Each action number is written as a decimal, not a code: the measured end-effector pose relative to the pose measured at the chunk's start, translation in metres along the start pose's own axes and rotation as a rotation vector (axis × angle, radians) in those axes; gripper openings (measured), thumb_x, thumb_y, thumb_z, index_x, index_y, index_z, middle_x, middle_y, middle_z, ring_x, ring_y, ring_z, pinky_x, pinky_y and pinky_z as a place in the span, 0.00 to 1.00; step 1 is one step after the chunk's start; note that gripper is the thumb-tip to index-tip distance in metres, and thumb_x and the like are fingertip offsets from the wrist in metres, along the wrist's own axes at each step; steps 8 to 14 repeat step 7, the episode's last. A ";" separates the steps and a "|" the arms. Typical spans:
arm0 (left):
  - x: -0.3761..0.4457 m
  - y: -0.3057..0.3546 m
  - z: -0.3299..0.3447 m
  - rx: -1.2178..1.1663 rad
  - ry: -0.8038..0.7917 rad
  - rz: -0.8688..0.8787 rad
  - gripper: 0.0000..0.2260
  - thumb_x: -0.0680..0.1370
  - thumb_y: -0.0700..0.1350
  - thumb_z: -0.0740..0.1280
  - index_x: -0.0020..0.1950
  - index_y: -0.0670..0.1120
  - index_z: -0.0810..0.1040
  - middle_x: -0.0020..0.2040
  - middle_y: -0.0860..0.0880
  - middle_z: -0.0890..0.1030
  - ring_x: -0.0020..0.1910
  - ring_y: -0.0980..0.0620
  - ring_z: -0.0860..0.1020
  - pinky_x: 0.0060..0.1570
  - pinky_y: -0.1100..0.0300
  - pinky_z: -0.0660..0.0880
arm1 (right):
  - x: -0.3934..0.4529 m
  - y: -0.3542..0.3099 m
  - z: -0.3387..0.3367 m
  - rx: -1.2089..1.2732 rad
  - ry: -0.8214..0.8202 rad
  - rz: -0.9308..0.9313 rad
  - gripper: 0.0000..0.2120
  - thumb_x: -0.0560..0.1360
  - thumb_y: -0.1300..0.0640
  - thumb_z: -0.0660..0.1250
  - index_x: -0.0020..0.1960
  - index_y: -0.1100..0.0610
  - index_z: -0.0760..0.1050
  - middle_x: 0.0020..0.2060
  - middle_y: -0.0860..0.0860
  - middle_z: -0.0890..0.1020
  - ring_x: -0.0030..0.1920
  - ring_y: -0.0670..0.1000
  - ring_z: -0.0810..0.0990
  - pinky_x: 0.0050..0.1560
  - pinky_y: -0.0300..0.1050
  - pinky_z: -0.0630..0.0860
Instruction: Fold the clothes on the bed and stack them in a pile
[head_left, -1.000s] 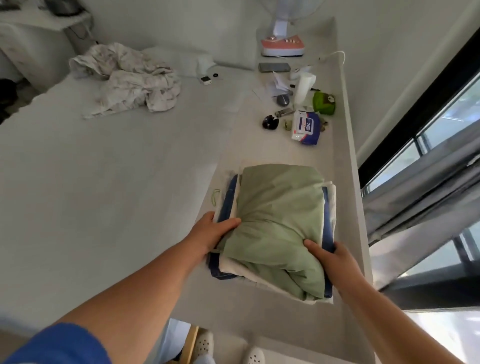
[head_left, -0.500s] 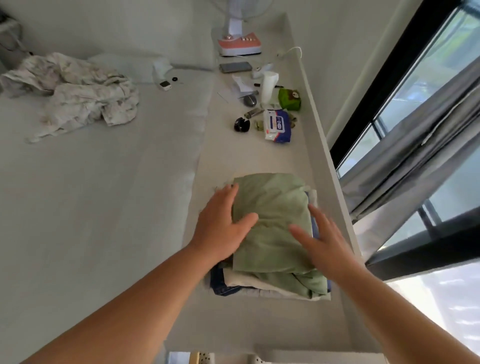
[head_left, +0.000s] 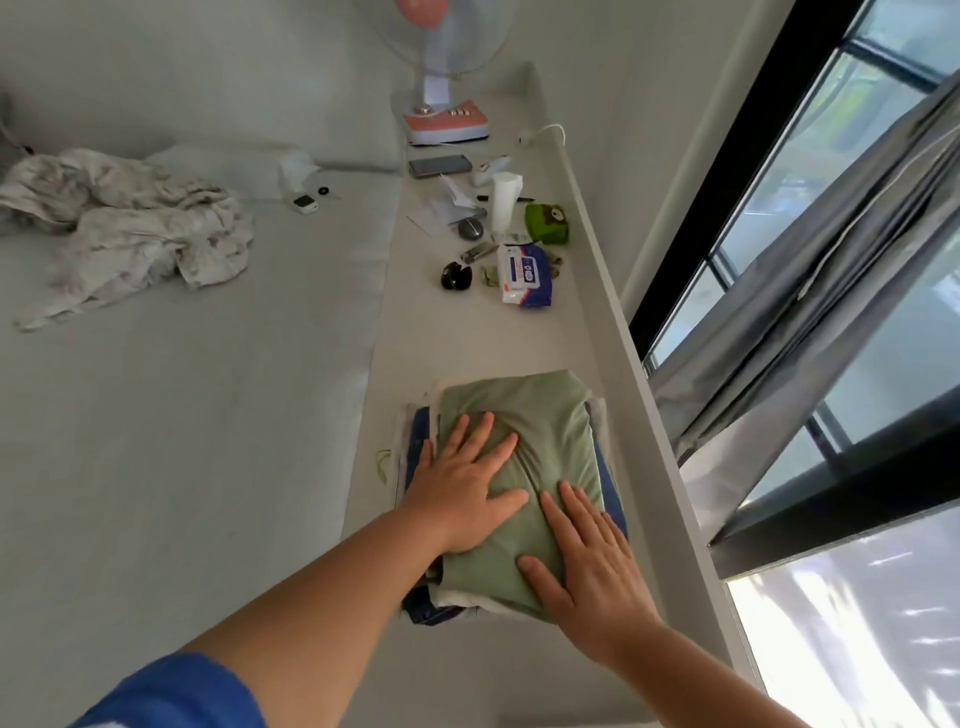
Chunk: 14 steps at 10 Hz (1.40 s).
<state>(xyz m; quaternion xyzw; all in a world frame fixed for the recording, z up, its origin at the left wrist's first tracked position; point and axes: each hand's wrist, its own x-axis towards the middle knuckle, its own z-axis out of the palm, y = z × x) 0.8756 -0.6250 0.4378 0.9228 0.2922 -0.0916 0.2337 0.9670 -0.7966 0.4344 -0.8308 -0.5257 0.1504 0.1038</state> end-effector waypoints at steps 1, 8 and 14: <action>-0.026 0.002 -0.009 -0.109 0.117 0.072 0.35 0.75 0.65 0.58 0.77 0.57 0.46 0.75 0.57 0.35 0.71 0.60 0.32 0.72 0.51 0.34 | 0.001 0.005 -0.013 0.192 -0.057 0.016 0.37 0.72 0.30 0.50 0.76 0.43 0.46 0.72 0.36 0.45 0.69 0.34 0.39 0.68 0.32 0.34; -0.148 -0.003 0.032 -0.583 0.307 -0.270 0.19 0.74 0.59 0.63 0.64 0.68 0.65 0.51 0.71 0.75 0.51 0.70 0.74 0.46 0.75 0.69 | -0.032 0.025 -0.060 0.359 0.162 -0.035 0.15 0.75 0.45 0.63 0.61 0.45 0.73 0.52 0.35 0.73 0.56 0.44 0.74 0.52 0.30 0.65; -0.148 -0.003 0.032 -0.583 0.307 -0.270 0.19 0.74 0.59 0.63 0.64 0.68 0.65 0.51 0.71 0.75 0.51 0.70 0.74 0.46 0.75 0.69 | -0.032 0.025 -0.060 0.359 0.162 -0.035 0.15 0.75 0.45 0.63 0.61 0.45 0.73 0.52 0.35 0.73 0.56 0.44 0.74 0.52 0.30 0.65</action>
